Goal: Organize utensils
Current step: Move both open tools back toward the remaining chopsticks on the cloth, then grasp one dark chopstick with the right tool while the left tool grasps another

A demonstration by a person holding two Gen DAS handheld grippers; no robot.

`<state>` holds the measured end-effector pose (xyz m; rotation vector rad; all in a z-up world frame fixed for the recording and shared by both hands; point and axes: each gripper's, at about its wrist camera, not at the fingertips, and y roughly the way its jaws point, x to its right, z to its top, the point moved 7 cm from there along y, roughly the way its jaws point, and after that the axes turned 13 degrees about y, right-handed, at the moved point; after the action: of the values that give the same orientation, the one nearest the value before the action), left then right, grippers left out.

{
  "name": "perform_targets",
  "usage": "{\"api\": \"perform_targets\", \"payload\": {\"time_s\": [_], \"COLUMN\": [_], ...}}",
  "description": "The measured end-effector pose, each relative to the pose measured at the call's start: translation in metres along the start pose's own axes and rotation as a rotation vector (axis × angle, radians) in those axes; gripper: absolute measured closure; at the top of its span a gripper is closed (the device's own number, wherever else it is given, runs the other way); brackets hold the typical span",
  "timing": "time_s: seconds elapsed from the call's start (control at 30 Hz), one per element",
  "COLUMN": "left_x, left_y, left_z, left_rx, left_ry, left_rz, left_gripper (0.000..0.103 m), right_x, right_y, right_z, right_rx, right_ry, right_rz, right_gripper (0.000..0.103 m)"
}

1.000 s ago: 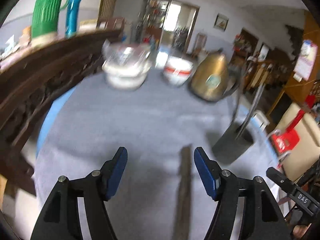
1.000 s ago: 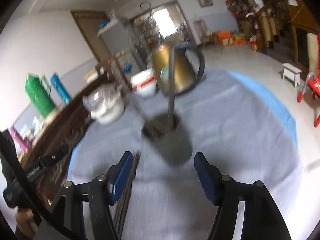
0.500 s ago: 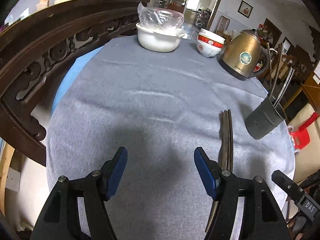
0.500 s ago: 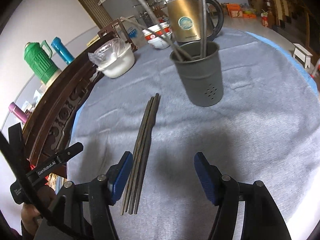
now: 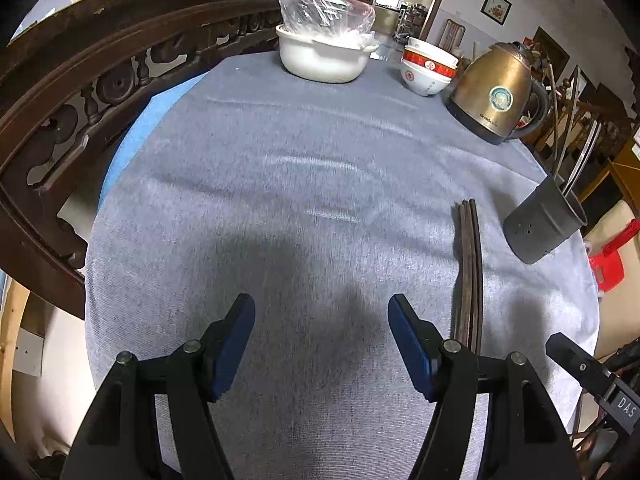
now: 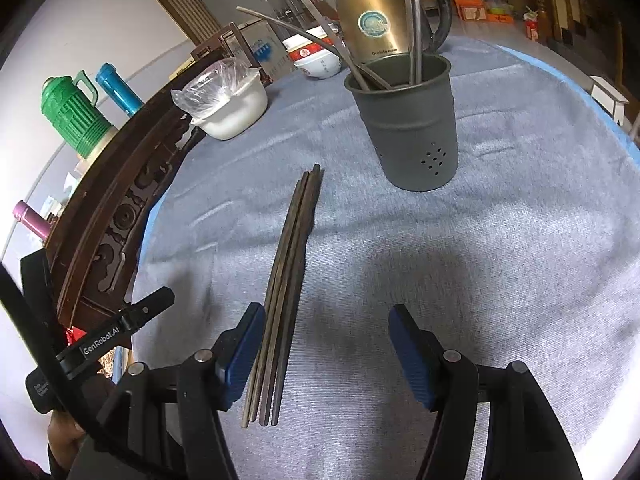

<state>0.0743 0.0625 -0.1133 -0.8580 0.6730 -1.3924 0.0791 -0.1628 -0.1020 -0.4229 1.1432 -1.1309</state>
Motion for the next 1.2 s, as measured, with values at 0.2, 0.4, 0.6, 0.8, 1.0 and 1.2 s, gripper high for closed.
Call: {"api": "perform_targets", "payload": {"time_s": [0.2,0.4,0.6,0.8,1.0,1.2], "left_x": [0.0,0.001,0.002,0.002,0.007,0.01], "left_y": [0.007,0.012,0.012,0.012,0.019,0.019], "left_z": [-0.009,-0.018,-0.021,-0.022,-0.026,-0.025], "left_rx": [-0.025,-0.048,-0.05,-0.051,-0.07,-0.081], "left_ry": [0.003,0.006,0.013,0.012,0.013,0.022], "left_rz": [0.002,0.006,0.002,0.0,-0.018,-0.034], "left_gripper": [0.033,0.033,0.033,0.033,0.033,0.033], "right_x": [0.001,-0.003,-0.019,-0.023,-0.021,-0.017], "right_y": [0.006,0.02,0.05,0.083,0.098,0.091], "right_z": [-0.003,0.0,0.022,0.027,0.028,0.031], "right_rx": [-0.022,-0.082,-0.155,-0.229,-0.291,-0.315], "right_ry": [0.006,0.027,0.047,0.048,0.078,0.032], "right_rz": [0.001,0.043,0.062,-0.007,-0.019,-0.075], "right_gripper": [0.035,0.037,0.063,0.071,0.094,0.096]}}
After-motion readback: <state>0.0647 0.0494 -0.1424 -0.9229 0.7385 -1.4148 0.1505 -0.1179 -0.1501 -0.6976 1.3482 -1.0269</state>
